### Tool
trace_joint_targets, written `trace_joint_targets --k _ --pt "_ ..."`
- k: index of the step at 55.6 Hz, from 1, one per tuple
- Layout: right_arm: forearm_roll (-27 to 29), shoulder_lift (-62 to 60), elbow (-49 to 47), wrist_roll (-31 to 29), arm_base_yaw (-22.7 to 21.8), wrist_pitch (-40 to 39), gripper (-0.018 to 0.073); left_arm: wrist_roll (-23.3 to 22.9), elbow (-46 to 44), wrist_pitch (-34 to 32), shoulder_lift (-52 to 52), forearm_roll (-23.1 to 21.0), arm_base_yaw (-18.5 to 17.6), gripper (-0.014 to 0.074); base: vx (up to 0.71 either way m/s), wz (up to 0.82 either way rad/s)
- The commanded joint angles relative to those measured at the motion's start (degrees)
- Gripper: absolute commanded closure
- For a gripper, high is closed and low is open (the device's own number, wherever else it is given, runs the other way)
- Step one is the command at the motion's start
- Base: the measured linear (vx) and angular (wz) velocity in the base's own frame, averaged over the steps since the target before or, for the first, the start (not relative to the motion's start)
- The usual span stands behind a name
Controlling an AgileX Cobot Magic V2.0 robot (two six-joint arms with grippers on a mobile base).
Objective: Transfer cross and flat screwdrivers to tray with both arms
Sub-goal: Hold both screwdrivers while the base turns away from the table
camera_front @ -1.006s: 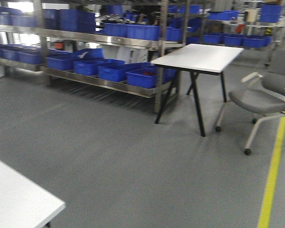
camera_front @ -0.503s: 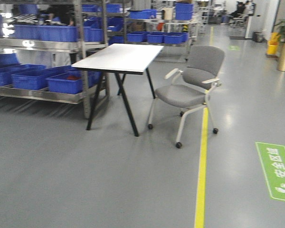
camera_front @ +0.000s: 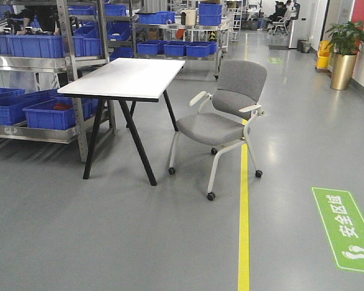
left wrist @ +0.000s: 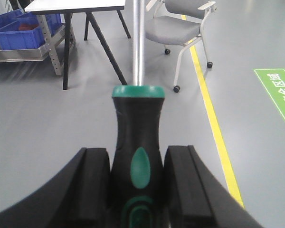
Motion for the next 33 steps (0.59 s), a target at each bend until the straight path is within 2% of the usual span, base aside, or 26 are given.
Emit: trace_joint_targets --k 1,33 --pt "0.2 -0.1 -1.8 -0.3 0.0 -5.3 0.0559 -0.5 -1.7 -5.4 -0.3 -0.5 -0.2 0.0596 0.37 0.02" --pt "0.3 -0.3 -1.8 -0.3 0.0 -5.5 0.0559 -0.5 -1.7 -5.4 -0.3 -0.5 -0.2 0.0596 0.36 0.10"
